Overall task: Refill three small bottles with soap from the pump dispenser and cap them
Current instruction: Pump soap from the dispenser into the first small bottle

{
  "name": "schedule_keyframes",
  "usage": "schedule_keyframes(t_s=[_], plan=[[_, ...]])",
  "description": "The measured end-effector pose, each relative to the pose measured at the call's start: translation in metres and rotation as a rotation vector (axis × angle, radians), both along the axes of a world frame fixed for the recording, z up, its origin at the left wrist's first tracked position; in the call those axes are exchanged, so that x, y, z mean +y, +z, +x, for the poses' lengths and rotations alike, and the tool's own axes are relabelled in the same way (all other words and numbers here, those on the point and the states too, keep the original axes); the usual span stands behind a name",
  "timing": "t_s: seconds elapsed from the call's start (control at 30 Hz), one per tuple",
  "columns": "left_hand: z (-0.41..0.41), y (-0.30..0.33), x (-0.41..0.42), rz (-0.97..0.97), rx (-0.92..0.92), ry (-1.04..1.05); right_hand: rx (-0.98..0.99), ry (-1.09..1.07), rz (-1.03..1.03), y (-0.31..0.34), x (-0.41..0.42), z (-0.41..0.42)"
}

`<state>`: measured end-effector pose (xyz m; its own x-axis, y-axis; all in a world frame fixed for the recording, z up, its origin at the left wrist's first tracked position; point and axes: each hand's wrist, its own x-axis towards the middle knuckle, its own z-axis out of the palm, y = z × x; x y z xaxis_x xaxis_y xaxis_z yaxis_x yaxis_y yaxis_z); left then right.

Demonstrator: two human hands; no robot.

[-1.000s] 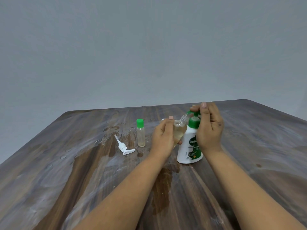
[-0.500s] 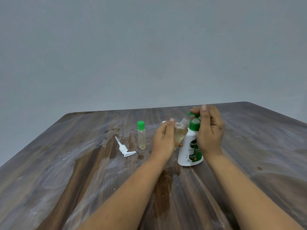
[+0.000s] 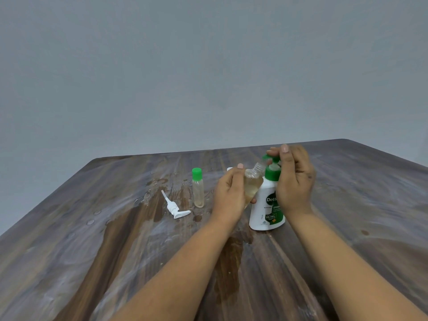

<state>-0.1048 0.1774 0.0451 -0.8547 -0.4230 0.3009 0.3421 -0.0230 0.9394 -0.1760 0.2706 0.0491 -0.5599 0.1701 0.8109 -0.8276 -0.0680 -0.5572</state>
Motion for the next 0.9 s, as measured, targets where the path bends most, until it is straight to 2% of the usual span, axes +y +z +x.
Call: schedule_keyframes(t_s=[0.27,0.43,0.57,0.8,0.9], plan=[[0.0001,0.0002,-0.0006,-0.021,-0.003,0.012,-0.055,-0.009,0.079,0.0044,0.0007,-0.0012],[0.0009,0.0011,-0.0009,-0.02,0.002,0.002,0.012,-0.017,0.056,0.0009,-0.0004,0.0005],[-0.0001,0.0009,-0.001,-0.005,-0.002,0.002,-0.043,0.021,0.009,0.0021,-0.0006,0.001],[-0.0001,0.0,-0.0015,-0.026,-0.002,-0.004,-0.062,-0.01,0.068,0.0026,-0.0009,-0.0022],[-0.0002,0.0004,-0.0016,-0.021,0.001,-0.006,0.001,-0.034,0.063,0.0005,0.0,-0.0008]])
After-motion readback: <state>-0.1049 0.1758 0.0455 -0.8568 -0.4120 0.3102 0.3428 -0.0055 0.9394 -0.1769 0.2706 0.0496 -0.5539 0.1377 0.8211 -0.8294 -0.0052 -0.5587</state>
